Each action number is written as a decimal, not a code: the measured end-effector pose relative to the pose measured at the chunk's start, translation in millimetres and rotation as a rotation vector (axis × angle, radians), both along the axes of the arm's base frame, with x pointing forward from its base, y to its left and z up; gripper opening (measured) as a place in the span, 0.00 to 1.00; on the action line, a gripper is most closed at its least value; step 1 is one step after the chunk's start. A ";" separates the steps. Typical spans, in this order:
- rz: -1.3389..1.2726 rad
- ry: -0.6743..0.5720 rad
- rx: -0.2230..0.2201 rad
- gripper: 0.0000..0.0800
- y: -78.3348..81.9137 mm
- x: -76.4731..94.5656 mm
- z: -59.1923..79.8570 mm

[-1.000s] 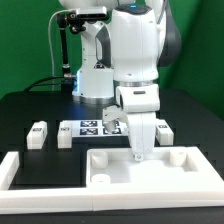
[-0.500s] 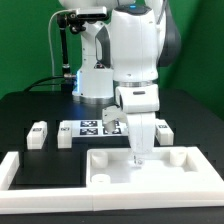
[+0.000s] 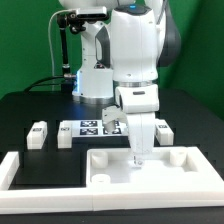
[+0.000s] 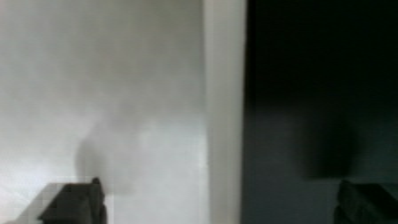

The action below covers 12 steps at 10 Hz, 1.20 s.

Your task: Assemble desk

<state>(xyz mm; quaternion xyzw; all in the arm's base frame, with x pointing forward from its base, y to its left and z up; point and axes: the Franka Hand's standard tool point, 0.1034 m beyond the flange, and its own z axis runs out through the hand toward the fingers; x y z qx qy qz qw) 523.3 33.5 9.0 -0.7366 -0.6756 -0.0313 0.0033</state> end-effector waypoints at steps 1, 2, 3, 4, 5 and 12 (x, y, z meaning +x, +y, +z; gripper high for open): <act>-0.117 -0.003 0.002 0.81 5.9 1.5 10.2; -0.175 -0.004 -0.004 0.81 15.5 0.8 28.6; -0.229 -0.006 -0.003 0.81 21.5 -1.0 36.2; -0.377 0.011 -0.003 0.81 30.4 -3.2 43.9; -0.489 0.013 -0.002 0.81 42.3 -2.9 53.6; -1.033 0.055 0.022 0.81 69.8 -14.5 52.8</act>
Offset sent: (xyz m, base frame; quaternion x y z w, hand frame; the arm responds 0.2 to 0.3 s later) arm -0.0134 0.0195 0.0372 0.0100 -0.0553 0.2640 0.9629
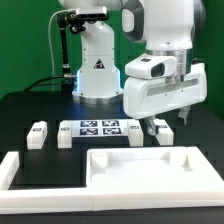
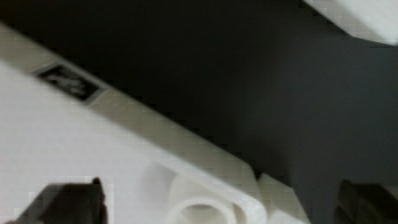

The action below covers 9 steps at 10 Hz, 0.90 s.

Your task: Assemble desk

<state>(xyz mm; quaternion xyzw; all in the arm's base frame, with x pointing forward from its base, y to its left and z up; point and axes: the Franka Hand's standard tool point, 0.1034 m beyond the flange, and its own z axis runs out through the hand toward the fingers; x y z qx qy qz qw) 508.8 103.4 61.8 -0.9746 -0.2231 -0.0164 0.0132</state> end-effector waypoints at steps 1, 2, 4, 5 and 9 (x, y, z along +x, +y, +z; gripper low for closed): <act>-0.185 0.032 0.007 0.81 10.9 -5.5 -1.3; -0.328 0.061 0.009 0.81 22.7 -6.7 -2.1; -0.298 0.082 0.000 0.81 23.0 -7.3 -1.7; -0.299 0.083 0.000 0.81 23.0 -7.8 -2.1; -0.364 0.482 -0.093 0.81 15.8 -20.7 -5.7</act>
Offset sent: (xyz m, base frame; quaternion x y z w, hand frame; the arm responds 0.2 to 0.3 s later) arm 0.0000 0.0000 0.0000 0.0000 -0.0650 0.0000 0.9979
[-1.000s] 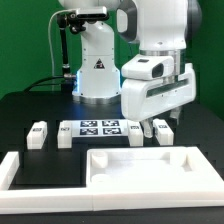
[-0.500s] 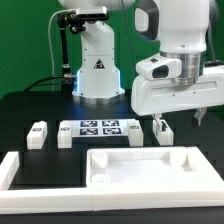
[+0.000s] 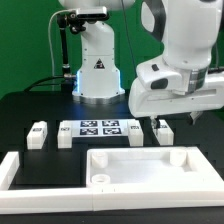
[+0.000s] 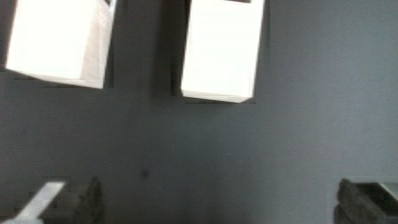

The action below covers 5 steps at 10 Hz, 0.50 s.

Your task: Assemble desk

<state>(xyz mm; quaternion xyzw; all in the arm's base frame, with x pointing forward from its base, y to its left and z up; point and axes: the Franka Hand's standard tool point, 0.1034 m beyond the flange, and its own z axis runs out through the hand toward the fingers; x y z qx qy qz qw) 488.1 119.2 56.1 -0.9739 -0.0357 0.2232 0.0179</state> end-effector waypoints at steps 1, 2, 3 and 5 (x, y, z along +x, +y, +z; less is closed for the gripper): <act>0.007 0.049 -0.002 0.81 1.2 0.2 -3.3; 0.027 0.099 -0.002 0.81 4.8 -3.0 -5.2; 0.030 0.174 -0.009 0.81 3.8 -6.7 -4.5; 0.035 0.285 -0.018 0.81 3.2 -10.5 -7.7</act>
Offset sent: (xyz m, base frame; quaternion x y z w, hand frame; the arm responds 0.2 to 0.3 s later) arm 0.0000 0.0000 0.0000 0.0000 -0.1296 0.0000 0.9916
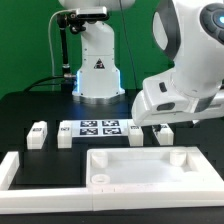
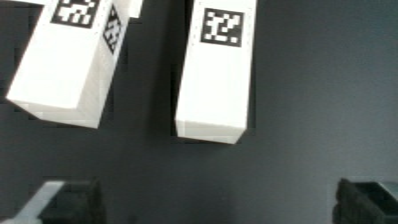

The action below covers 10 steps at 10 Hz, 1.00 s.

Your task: Assemble desk

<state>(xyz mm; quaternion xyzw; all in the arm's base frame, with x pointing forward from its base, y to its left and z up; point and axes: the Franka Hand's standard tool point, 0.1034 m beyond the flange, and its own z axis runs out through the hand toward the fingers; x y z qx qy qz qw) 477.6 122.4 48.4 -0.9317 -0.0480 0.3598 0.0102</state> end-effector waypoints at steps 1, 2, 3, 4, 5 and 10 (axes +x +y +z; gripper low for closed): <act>-0.011 0.047 -0.018 0.81 1.0 -3.7 -7.0; -0.030 0.089 -0.047 0.81 1.8 -9.4 -13.7; -0.023 0.079 -0.037 0.81 2.0 -7.0 -14.0; -0.023 0.080 -0.037 0.81 2.1 -7.2 -13.9; -0.023 0.081 -0.037 0.81 2.0 -7.7 -14.4; -0.041 0.122 -0.042 0.81 7.2 -37.5 -35.5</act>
Offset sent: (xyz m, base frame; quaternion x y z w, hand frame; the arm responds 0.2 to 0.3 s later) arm 0.0000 0.0000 0.0000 0.0000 0.0000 0.0000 1.0000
